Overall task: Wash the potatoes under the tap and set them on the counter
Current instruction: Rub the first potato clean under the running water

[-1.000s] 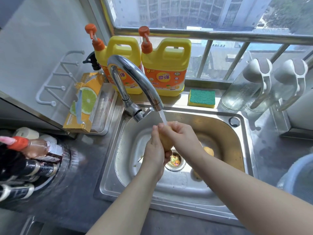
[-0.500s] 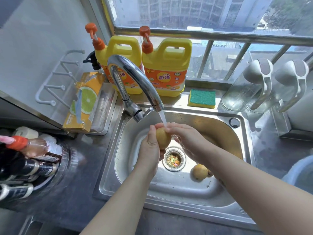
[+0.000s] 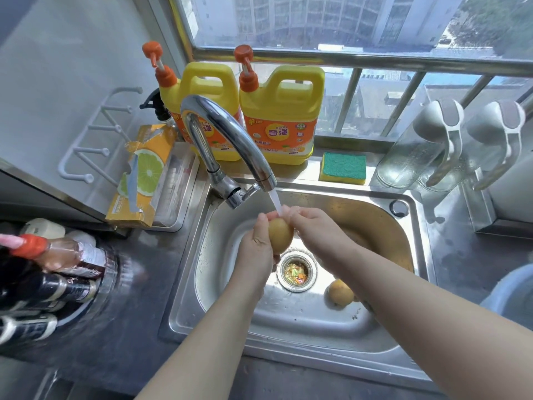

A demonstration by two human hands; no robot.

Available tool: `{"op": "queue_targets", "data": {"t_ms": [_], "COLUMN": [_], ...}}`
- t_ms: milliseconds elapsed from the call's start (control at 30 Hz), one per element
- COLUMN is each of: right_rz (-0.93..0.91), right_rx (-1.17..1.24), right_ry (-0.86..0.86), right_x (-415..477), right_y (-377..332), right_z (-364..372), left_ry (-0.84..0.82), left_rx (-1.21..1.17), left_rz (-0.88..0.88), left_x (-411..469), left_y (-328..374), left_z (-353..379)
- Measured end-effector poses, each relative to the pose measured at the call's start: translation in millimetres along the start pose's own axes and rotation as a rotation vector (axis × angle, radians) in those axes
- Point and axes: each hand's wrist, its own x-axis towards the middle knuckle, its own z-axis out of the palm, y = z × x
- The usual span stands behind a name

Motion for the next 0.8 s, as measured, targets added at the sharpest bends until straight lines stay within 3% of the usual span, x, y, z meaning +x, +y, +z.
{"op": "queue_targets", "data": {"t_ms": [133, 200, 300, 367, 467, 633, 800], "right_rz": [0.043, -0.018, -0.112, -0.137, -0.023, 0.163, 0.33], "right_rx": [0.097, -0.024, -0.213, -0.149, -0.014, 0.154, 0.39], "right_ry": [-0.149, -0.192, -0.124, -0.048, 0.048, 0.057, 0.14], "right_x": [-7, -10, -11, -10, -4, 5, 7], "right_y": [0, 7, 8, 4, -1, 0, -3], "right_z": [-7, -7, -3, -3, -6, -3, 1], "left_ry": [-0.001, -0.022, -0.051, -0.068, -0.096, -0.135, -0.192], "left_rx": [-0.115, -0.15, -0.198, -0.213, -0.148, -0.077, 0.161], "left_rz": [-0.197, -0.246, -0.28, -0.215, -0.084, 0.092, 0.34], "left_x": [6, 7, 6, 5, 1, 1, -2], "left_y": [1, 4, 8, 8, 7, -6, -10], "left_z": [-6, -7, -7, -6, -2, -6, -11]}}
